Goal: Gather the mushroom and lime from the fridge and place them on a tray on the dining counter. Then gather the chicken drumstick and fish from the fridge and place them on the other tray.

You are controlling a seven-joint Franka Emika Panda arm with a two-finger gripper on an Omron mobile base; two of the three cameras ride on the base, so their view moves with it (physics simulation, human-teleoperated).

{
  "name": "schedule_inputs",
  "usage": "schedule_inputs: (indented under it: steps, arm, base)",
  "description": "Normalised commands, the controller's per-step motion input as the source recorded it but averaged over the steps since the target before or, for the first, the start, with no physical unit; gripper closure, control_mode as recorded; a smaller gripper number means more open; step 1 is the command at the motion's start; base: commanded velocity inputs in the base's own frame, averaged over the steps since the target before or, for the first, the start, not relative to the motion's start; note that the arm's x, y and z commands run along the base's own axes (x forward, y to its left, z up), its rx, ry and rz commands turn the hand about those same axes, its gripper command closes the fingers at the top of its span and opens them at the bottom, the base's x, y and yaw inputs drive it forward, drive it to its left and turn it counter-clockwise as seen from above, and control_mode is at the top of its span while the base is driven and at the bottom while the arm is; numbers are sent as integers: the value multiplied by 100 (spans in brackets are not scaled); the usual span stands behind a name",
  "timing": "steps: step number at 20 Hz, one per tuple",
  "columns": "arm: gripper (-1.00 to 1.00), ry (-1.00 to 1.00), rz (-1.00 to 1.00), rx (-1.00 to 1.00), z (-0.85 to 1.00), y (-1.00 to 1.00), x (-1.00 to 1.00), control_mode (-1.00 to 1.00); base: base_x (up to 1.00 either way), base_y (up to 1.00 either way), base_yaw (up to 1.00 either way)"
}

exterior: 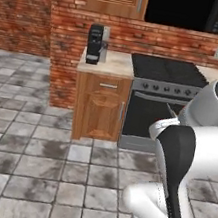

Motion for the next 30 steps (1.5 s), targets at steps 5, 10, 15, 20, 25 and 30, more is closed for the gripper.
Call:
schedule_inputs:
  steps: [5,10,15,20,25,30]
  arm:
    - [100,0,0,0,0,0,0,100]
    - [100,0,0,0,0,0,0,100]
    - [100,0,0,0,0,0,0,100]
    - [100,0,0,0,0,0,0,100]
    - [100,0,0,0,0,0,0,100]
    - [100,0,0,0,0,0,0,100]
  base:
    - [65,27,60]
    - [100,25,43]
    - [100,29,32]
    - [100,28,33]
    - [100,20,32]
    - [100,7,25]
